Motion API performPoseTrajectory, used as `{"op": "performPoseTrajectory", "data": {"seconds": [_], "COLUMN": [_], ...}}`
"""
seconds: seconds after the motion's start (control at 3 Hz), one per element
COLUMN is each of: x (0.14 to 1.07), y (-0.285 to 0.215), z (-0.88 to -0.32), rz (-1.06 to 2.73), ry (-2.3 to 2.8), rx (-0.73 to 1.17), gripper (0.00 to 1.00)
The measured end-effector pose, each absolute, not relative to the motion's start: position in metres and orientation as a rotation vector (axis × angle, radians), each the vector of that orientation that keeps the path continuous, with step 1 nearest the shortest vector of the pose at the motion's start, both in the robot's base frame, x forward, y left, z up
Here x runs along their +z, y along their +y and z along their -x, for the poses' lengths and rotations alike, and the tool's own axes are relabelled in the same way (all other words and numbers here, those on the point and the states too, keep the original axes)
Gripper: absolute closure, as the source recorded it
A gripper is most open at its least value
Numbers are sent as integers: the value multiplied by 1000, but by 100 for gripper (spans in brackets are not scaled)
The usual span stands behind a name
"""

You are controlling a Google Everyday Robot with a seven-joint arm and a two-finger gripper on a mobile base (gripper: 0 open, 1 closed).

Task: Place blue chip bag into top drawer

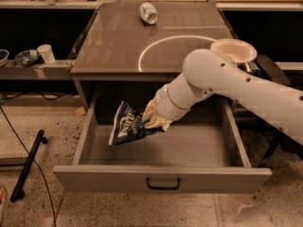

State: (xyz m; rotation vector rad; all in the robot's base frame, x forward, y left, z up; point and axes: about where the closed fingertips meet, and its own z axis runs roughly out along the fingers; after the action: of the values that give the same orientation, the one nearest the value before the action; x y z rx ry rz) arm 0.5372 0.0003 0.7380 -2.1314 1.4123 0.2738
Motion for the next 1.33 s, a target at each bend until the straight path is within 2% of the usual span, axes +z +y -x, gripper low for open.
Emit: {"op": "performPoseTrajectory", "data": {"seconds": [1.0, 1.33], "x": [738, 738], "y": [0, 1], "z": [-537, -537], "rz": [2132, 2132], "ry": [1412, 1412], "rx": [274, 274], "gripper": [6, 0]}}
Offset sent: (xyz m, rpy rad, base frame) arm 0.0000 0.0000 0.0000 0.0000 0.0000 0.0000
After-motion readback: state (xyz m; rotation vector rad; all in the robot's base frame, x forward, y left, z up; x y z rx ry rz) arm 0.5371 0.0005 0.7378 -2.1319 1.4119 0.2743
